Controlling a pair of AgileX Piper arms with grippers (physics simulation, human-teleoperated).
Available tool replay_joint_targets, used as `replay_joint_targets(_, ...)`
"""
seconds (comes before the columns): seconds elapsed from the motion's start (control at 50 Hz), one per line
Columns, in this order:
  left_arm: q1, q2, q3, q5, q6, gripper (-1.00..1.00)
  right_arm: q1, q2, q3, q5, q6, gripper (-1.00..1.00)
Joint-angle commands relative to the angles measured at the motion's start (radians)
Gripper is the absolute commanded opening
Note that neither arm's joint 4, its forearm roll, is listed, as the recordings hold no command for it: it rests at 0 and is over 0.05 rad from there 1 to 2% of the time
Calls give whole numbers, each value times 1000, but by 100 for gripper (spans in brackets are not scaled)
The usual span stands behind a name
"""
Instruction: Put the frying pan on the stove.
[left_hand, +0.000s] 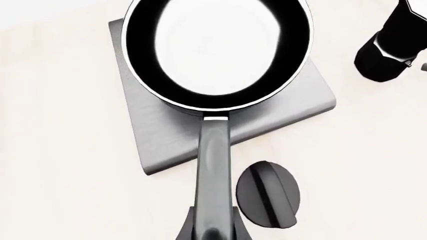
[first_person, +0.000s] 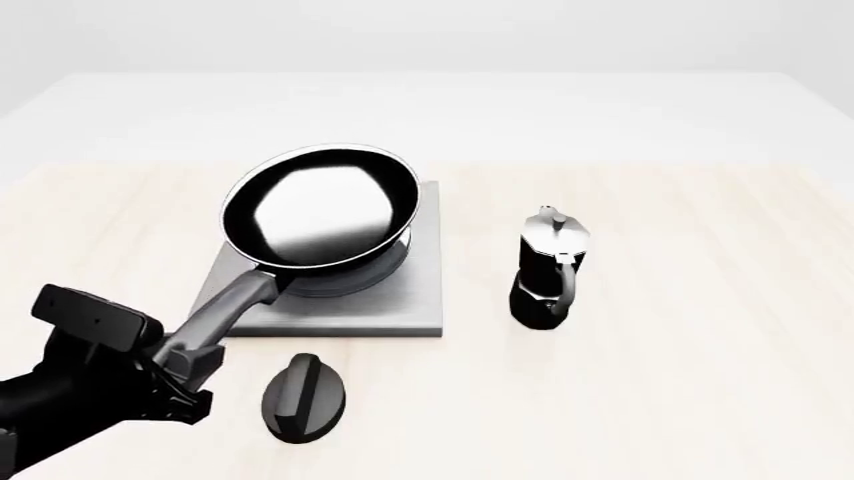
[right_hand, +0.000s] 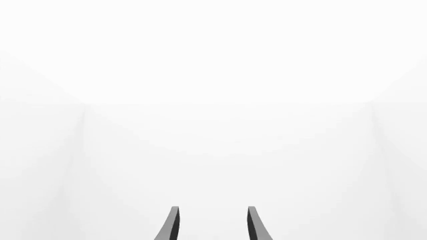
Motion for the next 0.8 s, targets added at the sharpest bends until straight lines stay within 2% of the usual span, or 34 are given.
replay_joint_targets(0.02,4,-10,-12,-21,7,-100,2,0,-2,1,-1,100)
replay_joint_targets(0.42,17,22,-1,-55,8,-100,2,0,-2,2,-1,100)
replay_joint_targets(0.44,17,20,-1,-54,8,100,2,0,-1,2,-1,100)
replay_joint_targets(0.8,10,11,-15,-30,7,100,4,0,-2,4,0,100)
